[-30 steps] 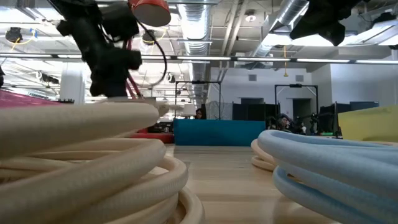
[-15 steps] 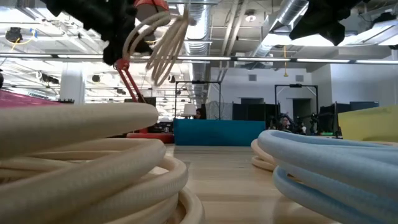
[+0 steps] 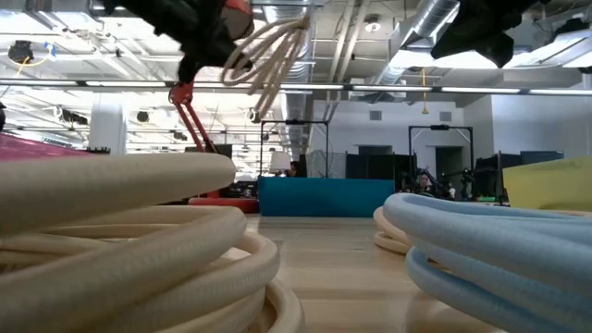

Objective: Sort HDMI cables
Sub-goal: Put the brown HDMI cable into the blue bin

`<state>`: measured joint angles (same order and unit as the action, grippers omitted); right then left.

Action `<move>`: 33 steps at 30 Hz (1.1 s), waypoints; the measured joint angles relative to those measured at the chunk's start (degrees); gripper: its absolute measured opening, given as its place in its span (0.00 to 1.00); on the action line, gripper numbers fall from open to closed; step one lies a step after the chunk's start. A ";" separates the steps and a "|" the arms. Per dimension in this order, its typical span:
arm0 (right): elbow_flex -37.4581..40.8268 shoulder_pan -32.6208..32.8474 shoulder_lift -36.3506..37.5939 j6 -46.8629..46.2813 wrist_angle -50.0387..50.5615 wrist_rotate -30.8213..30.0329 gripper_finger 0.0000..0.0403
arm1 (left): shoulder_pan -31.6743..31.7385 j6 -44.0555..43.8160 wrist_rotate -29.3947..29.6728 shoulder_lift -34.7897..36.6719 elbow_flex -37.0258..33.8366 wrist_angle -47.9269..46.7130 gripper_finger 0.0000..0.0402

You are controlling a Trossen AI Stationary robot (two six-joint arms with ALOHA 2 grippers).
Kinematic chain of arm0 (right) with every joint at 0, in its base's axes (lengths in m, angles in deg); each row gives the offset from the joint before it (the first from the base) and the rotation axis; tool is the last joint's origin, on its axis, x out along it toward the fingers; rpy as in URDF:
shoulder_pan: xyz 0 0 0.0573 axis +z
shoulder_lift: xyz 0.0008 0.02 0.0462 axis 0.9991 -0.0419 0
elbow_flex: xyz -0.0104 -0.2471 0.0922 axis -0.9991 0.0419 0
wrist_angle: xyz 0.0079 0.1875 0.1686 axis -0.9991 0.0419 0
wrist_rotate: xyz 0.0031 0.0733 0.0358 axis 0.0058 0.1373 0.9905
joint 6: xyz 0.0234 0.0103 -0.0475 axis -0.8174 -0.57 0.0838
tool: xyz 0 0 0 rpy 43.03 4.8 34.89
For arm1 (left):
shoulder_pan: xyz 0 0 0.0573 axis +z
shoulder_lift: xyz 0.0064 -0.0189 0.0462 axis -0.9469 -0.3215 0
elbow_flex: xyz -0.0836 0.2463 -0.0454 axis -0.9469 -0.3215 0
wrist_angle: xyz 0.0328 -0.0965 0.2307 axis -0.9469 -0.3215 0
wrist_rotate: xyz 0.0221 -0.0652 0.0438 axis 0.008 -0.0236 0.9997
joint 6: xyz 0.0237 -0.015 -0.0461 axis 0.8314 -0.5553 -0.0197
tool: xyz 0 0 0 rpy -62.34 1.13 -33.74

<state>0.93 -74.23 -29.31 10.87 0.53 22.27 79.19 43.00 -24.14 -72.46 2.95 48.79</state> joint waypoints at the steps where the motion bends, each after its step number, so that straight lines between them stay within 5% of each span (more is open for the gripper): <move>1: 0.00 0.00 0.00 0.00 0.12 -0.05 0.00 | 0.32 1.38 0.07 -1.39 1.46 -0.02 0.02; 11: 0.00 0.00 0.00 -0.11 1.74 -0.37 0.00 | 4.22 10.20 4.06 -12.96 12.53 0.09 0.02; 33: 0.00 -0.04 -0.04 -0.17 2.32 -1.84 0.00 | 10.72 10.99 10.57 -28.05 13.11 13.20 0.02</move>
<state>0.93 -74.27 -29.35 10.70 2.85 20.43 89.92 53.99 -13.58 -100.51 16.06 62.00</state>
